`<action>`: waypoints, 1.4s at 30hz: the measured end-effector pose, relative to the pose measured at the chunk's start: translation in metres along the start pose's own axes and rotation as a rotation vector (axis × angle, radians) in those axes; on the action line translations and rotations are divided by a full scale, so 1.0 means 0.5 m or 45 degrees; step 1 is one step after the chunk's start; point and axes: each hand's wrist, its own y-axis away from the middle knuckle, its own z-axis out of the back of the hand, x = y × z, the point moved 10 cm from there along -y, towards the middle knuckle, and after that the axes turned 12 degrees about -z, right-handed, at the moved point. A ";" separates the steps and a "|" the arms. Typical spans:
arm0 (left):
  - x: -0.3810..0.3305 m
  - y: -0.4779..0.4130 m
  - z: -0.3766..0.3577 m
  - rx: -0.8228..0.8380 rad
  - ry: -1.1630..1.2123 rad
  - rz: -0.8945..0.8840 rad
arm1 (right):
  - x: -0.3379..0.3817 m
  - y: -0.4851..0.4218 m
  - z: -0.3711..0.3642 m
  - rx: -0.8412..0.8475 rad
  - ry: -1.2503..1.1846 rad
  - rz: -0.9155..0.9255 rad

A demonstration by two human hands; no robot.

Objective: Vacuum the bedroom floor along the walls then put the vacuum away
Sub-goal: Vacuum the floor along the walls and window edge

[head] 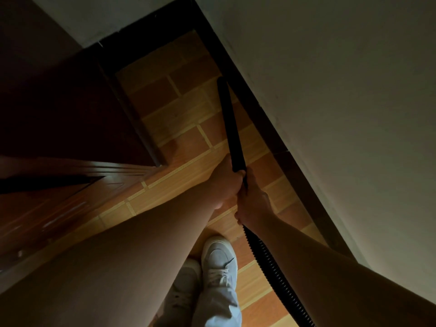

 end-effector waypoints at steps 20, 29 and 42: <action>-0.049 -0.072 0.094 -0.125 0.018 -0.041 | 0.092 -0.091 -0.033 0.073 0.036 0.037; -0.019 -0.027 0.132 -0.270 -0.022 0.017 | 0.088 -0.068 -0.062 0.182 0.177 0.021; 0.039 0.009 0.203 -0.423 0.067 -0.023 | 0.119 -0.029 -0.131 0.230 0.261 0.140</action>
